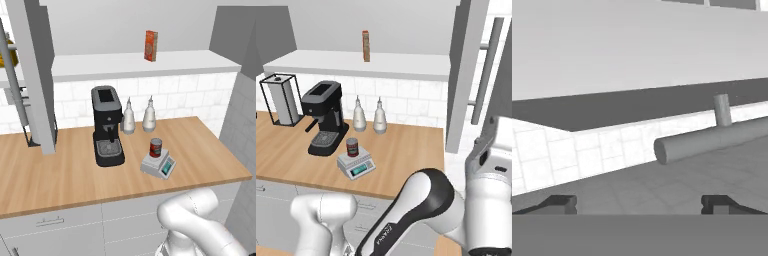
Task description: Pick the canned food and place it on the digital scale for weighing, and close the cabinet.
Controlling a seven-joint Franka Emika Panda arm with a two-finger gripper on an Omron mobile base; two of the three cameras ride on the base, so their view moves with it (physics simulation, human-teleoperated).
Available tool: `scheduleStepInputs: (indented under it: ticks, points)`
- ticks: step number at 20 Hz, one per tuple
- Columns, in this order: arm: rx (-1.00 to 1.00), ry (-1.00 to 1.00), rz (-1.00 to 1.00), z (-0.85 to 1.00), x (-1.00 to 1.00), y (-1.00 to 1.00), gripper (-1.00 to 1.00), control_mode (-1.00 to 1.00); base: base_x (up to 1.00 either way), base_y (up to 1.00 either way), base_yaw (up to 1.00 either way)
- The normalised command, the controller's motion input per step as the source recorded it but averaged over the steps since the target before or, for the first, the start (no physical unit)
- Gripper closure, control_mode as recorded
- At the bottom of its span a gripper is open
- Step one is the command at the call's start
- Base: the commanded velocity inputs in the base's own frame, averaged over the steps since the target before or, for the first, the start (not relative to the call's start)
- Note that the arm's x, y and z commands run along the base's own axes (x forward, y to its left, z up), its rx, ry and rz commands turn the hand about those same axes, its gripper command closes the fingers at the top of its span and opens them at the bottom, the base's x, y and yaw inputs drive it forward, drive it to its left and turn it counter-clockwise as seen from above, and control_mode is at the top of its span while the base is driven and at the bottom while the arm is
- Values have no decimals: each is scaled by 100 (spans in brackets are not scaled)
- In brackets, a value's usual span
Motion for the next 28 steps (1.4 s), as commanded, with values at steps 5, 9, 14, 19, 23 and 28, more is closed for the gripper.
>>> scheduleStepInputs:
  ticks: [5,9,14,19,23,28]
  points:
    - [0,0,1,-1,35,-30,-100,-100,0,0,0]
    - [0,0,15,7,35,44,-100,-100,0,0,0]
    - [0,0,27,22,46,100,-100,-100,0,0,0]
    - [0,-1,25,46,55,100,-100,-100,0,0,0]
    - [0,0,22,45,66,100,-100,-100,0,0,0]
    - [1,0,18,26,70,100,-100,-100,0,0,0]
